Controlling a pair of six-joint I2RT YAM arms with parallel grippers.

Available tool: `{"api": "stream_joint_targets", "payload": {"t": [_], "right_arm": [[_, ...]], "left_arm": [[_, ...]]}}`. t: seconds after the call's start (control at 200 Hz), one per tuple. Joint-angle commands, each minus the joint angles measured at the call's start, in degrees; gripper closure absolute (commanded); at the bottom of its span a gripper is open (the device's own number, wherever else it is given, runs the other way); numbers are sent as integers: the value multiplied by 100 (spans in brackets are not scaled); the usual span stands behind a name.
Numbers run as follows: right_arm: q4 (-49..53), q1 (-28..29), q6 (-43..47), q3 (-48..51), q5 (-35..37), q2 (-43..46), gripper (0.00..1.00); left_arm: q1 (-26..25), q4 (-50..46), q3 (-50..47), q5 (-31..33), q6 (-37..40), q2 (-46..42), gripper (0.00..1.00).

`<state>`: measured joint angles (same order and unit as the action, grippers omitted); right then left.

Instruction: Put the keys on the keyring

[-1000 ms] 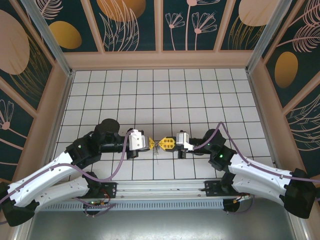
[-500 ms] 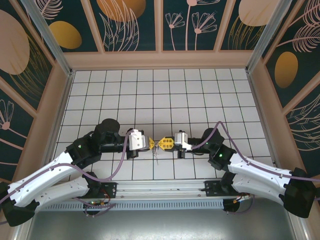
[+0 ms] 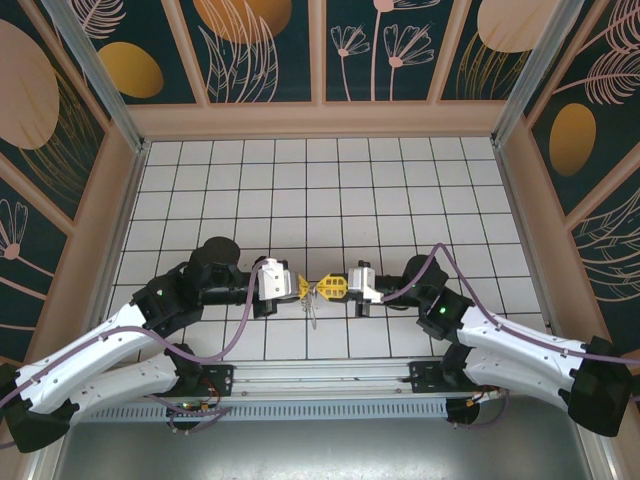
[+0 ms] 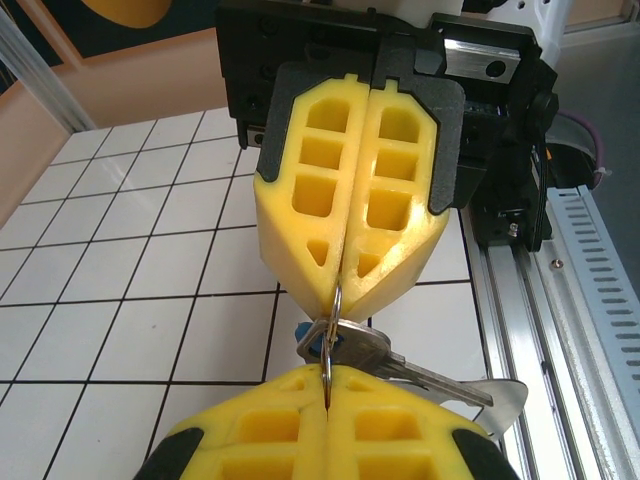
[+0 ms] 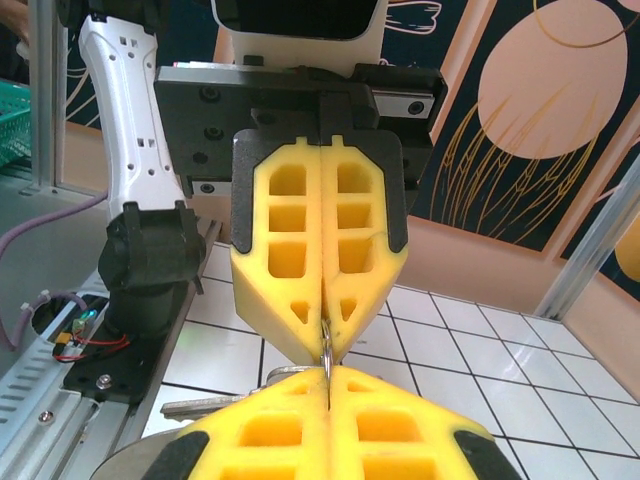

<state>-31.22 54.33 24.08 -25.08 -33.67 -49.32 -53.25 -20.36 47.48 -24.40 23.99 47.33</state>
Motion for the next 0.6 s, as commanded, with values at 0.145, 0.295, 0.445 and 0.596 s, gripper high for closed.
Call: {"api": "stream_joint_targets", "payload": {"t": [0.145,0.295,0.445,0.596], "right_arm": [[296,147,516,-151,511,78,100],[347,296,759,-118,801,89,100],[264,427,1004,6,1031,181,100],[203,480,1121,91,1175,287,100]], "left_arm": [[-15,340,209,-178,27,39,100],[-10,340,194,-173,5,32,100],[-13,340,192,-179,-17,32,100],[-15,344,199,-179,-43,39,100]]}}
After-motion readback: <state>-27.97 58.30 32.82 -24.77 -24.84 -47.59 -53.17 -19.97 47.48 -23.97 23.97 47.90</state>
